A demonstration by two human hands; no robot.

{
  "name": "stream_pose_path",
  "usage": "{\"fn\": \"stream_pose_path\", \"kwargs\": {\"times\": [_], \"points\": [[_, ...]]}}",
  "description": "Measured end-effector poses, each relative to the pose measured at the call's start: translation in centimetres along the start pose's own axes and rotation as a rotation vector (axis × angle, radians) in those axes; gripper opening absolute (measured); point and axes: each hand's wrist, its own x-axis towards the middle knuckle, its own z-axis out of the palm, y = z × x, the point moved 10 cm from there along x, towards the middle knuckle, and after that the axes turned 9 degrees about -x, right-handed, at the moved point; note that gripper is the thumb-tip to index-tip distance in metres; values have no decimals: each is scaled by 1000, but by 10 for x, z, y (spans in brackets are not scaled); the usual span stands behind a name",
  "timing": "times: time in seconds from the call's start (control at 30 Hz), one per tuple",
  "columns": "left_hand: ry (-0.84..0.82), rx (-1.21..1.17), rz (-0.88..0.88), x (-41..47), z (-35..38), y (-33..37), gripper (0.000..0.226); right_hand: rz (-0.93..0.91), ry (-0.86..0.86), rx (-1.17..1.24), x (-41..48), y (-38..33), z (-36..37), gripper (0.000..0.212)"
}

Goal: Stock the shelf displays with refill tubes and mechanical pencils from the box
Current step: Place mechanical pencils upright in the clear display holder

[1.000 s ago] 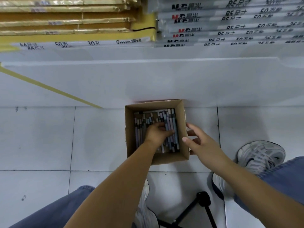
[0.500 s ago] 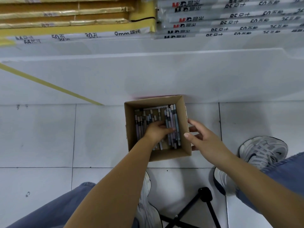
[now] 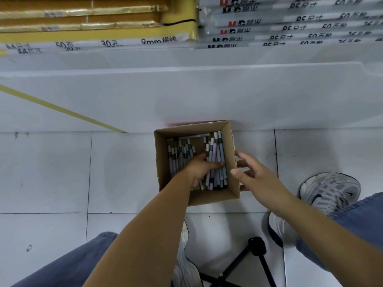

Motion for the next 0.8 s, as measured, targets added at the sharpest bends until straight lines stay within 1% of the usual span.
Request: {"fn": "stream_pose_path", "kwargs": {"times": [0.07, 0.17, 0.27, 0.43, 0.57, 0.67, 0.73, 0.8], "points": [[-30, -49, -26, 0, 1, -1, 39, -1, -2, 5, 0, 0, 0, 45], [-64, -51, -49, -2, 1, -2, 24, -8, 4, 17, 0, -1, -1, 43], [-39, -37, -52, -3, -4, -3, 15, -11, -2, 19, 0, -1, 0, 42], [-26, -71, -33, -7, -14, 0, 27, -13, -7, 11, 0, -2, -1, 41], [-28, -97, 24, -19, -20, 10, 18, -6, 0, -27, 1, -5, -2, 39], [-91, -42, 69, -40, -17, 24, 15, 5, -16, -55, -1, -8, -2, 38], [-153, -22, 99, -60, -16, 37, 15, 5, 29, -157, -1, -11, -11, 34], [-204, 16, 158, -85, -14, 57, 14, -32, 171, -238, -4, -26, -31, 26]]}}
